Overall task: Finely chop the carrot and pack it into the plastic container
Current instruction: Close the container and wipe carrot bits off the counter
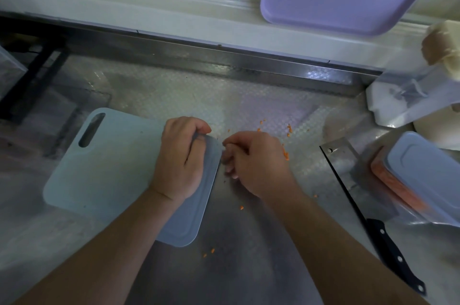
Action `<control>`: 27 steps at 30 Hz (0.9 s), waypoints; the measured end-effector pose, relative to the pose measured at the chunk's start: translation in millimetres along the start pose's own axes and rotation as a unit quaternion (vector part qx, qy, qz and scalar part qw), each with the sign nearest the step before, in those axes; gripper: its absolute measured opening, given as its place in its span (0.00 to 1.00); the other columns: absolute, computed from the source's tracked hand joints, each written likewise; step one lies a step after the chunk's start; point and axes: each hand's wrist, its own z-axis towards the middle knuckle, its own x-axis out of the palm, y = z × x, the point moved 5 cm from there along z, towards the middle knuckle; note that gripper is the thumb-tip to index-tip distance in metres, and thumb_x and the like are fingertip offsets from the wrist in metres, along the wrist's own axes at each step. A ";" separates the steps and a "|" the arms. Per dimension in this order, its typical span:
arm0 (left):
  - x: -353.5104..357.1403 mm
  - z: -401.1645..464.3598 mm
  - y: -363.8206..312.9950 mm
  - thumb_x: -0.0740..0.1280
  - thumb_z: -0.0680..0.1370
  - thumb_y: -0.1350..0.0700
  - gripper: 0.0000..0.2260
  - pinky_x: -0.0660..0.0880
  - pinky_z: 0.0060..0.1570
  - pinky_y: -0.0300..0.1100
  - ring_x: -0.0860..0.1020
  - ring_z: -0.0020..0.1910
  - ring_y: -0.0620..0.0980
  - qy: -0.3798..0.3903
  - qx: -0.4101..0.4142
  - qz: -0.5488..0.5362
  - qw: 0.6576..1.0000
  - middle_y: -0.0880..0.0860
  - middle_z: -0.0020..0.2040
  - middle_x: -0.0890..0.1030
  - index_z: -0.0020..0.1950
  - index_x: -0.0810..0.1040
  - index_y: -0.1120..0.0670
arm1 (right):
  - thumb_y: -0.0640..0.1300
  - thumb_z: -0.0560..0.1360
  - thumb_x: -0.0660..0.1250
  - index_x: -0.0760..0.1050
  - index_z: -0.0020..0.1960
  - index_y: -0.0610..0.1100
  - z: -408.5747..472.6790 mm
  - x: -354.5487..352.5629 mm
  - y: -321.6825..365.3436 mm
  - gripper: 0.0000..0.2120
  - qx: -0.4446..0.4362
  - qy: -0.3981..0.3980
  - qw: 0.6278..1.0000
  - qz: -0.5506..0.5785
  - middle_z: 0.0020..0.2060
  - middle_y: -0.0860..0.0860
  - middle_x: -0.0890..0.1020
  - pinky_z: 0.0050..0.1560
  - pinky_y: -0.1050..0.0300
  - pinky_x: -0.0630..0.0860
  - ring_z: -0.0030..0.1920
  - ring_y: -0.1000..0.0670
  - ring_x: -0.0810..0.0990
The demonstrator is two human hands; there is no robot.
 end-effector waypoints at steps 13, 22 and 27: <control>5.6 8.9 25.0 0.66 0.79 0.64 0.07 0.68 0.59 0.42 0.70 0.57 0.50 0.021 -0.002 0.141 0.990 0.48 0.50 0.77 0.49 0.80 0.54 | 0.43 0.80 0.65 0.73 0.73 0.42 5.0 -57.4 -40.8 0.22 -0.160 -0.124 0.926 -0.318 0.74 0.47 0.73 0.78 0.49 0.62 0.76 0.44 0.67; -21.8 17.2 1.2 0.60 0.76 0.62 0.08 0.72 0.50 0.51 0.76 0.46 0.50 -0.031 -0.034 -0.013 0.999 0.46 0.40 0.79 0.43 0.77 0.54 | 0.33 0.76 0.62 0.80 0.63 0.39 -3.2 -14.2 -10.4 0.17 -0.240 -0.126 0.940 -0.208 0.67 0.45 0.79 0.72 0.51 0.69 0.69 0.45 0.74; -51.0 23.4 -11.1 0.59 0.75 0.62 0.06 0.69 0.46 0.39 0.72 0.43 0.49 -0.067 -0.072 -0.153 0.983 0.55 0.39 0.75 0.42 0.75 0.62 | 0.31 0.72 0.65 0.81 0.59 0.41 6.7 12.1 -1.1 0.18 -0.231 -0.107 0.951 -0.176 0.56 0.47 0.82 0.62 0.54 0.74 0.59 0.43 0.79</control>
